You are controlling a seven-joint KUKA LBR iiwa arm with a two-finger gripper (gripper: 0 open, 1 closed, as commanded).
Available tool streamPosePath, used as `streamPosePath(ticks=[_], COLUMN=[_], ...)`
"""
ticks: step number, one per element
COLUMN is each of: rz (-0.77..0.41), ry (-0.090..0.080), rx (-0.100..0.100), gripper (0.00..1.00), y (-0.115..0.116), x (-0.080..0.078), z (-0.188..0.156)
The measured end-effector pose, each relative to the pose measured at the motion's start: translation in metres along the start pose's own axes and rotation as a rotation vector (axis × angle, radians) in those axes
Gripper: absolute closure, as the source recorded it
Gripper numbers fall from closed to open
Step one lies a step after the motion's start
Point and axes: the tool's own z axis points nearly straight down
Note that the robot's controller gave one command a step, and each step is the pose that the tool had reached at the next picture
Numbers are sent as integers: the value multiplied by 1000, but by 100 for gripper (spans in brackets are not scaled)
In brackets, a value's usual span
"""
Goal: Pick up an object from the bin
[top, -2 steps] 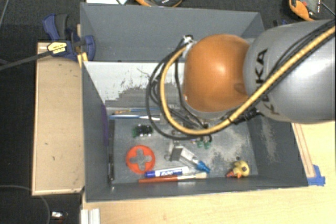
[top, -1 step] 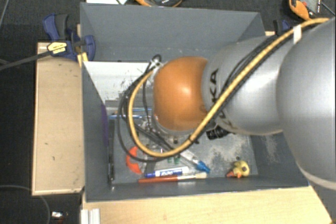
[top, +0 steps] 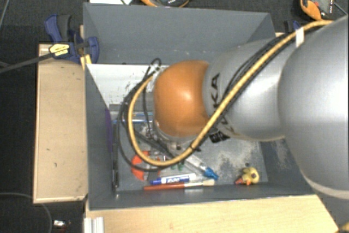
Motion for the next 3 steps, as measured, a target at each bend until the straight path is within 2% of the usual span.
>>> streamPosePath(ticks=[1,2,3], rz=[104,-31,302], ry=[6,-3,3], rx=[-2,-4,-3], gripper=[0,0,100], y=[0,-3,10], x=[-21,-33,-16], z=[16,82,82])
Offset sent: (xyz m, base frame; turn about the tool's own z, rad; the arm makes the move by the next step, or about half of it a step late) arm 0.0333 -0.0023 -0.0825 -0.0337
